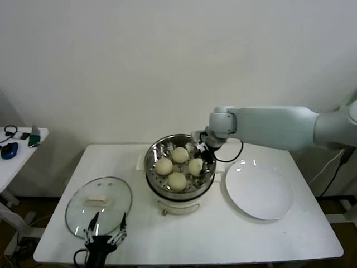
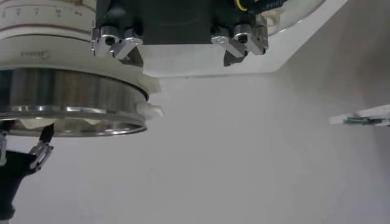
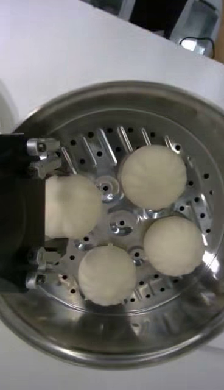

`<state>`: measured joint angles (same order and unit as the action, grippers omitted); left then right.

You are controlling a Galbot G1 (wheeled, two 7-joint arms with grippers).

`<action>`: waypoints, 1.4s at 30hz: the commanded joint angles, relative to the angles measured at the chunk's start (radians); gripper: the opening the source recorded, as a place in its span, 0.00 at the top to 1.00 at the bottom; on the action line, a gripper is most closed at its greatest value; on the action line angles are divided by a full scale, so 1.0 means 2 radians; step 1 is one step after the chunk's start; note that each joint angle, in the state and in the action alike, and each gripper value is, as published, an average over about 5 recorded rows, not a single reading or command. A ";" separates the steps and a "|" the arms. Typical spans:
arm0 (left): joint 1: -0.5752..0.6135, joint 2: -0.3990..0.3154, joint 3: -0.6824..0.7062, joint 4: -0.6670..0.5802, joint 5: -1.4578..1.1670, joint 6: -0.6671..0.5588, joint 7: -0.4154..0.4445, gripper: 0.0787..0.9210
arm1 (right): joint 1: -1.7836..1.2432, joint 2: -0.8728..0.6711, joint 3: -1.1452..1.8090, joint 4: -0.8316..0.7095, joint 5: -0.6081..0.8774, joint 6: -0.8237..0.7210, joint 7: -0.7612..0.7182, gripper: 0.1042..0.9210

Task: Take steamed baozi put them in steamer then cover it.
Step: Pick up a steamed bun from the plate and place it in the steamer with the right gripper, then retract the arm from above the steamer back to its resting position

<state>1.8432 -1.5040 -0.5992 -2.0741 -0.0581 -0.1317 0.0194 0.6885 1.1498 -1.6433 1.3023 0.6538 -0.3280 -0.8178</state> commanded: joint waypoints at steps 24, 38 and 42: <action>-0.027 0.015 0.005 -0.013 -0.018 0.031 0.002 0.12 | -0.160 -0.281 0.392 0.083 0.106 -0.023 0.295 0.12; -0.071 0.029 0.001 -0.001 0.016 0.030 0.021 0.12 | -0.838 -0.429 0.934 0.144 0.053 0.170 0.340 0.12; -0.076 0.028 0.001 0.011 0.035 0.025 0.023 0.12 | -1.007 -0.353 1.109 0.133 0.050 0.226 0.332 0.12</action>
<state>1.7286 -1.4498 -0.5960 -2.0808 -0.0476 -0.0743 0.0532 -0.2584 0.4387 -0.4314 1.5332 0.7937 -0.1245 -0.2478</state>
